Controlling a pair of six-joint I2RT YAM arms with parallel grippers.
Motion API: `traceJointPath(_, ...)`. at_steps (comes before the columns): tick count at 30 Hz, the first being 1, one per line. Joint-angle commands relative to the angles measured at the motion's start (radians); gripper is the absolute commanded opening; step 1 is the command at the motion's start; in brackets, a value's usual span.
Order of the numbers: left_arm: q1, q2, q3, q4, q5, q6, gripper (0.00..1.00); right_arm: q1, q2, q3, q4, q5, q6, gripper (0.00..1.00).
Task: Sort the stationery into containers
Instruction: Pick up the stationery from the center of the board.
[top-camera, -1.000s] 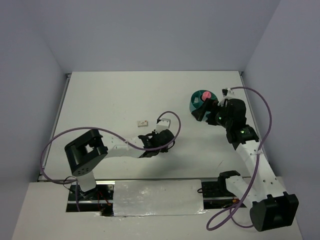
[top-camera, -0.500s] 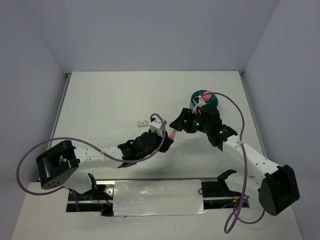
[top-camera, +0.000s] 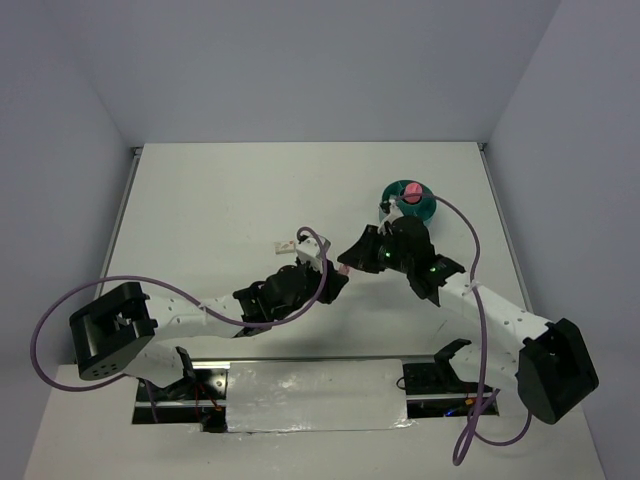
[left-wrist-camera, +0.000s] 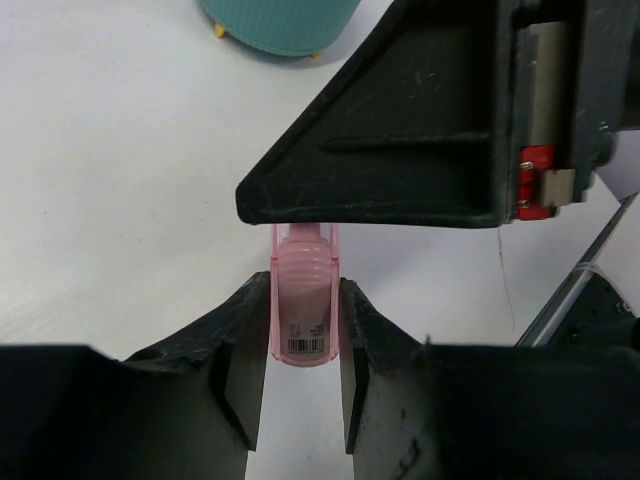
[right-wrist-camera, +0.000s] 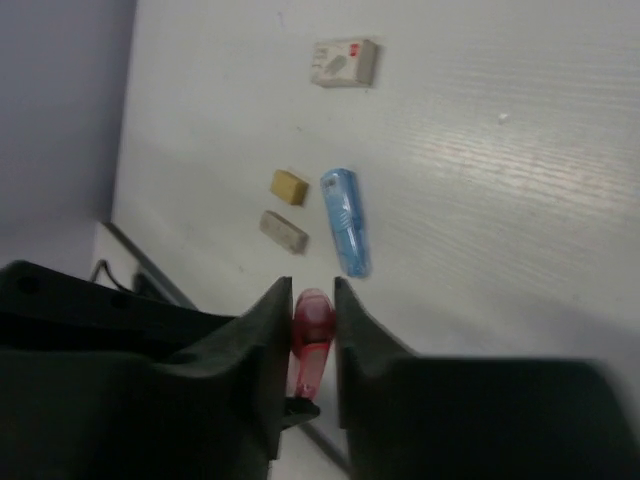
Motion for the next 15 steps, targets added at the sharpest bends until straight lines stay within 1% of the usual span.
traceJointPath(1,-0.004,-0.028,0.010,0.073,-0.031,0.014,0.00,0.013,-0.015,-0.025,0.093,-0.023,0.025,0.15)
traceJointPath(2,-0.005,-0.025,0.015,0.068,-0.033,0.013,0.01,0.013,-0.015,-0.022,0.098,-0.023,0.031,0.00)
traceJointPath(3,-0.005,-0.021,0.023,0.061,-0.031,0.013,0.07,0.013,-0.015,-0.018,0.096,-0.021,0.027,0.00)
traceJointPath(4,-0.005,-0.021,0.032,0.044,-0.033,0.013,0.36,0.013,-0.015,-0.010,0.084,-0.014,0.022,0.00)
traceJointPath(5,-0.005,-0.020,0.036,0.035,-0.036,0.013,0.58,0.010,-0.017,0.017,0.072,-0.011,-0.004,0.00)
traceJointPath(6,-0.005,-0.021,0.049,0.016,-0.044,0.007,0.73,0.005,-0.018,0.037,0.052,0.002,-0.024,0.00)
traceJointPath(7,-0.005,-0.023,0.059,-0.049,-0.057,-0.001,0.99,-0.007,-0.017,0.065,0.003,0.041,-0.047,0.00)
traceJointPath(9,-0.005,-0.023,0.099,-0.146,-0.114,-0.027,0.99,-0.067,0.002,0.154,-0.070,0.089,-0.129,0.00)
traceJointPath(10,-0.005,-0.025,0.113,-0.254,-0.134,-0.042,0.99,-0.097,0.012,0.186,-0.119,0.123,-0.154,0.00)
traceJointPath(11,-0.007,-0.032,0.122,-0.306,-0.169,-0.058,0.99,-0.137,0.022,0.238,-0.132,0.121,-0.182,0.00)
traceJointPath(12,-0.005,-0.043,0.127,-0.349,-0.179,-0.079,0.99,-0.216,0.046,0.263,-0.163,0.129,-0.235,0.00)
traceJointPath(13,-0.005,-0.052,0.125,-0.389,-0.185,-0.091,0.99,-0.257,0.054,0.289,-0.170,0.149,-0.261,0.00)
traceJointPath(14,-0.007,-0.073,0.124,-0.469,-0.192,-0.114,0.99,-0.284,0.075,0.335,-0.174,0.211,-0.292,0.00)
traceJointPath(15,-0.008,-0.083,0.121,-0.510,-0.206,-0.124,0.99,-0.320,0.089,0.356,-0.175,0.265,-0.344,0.00)
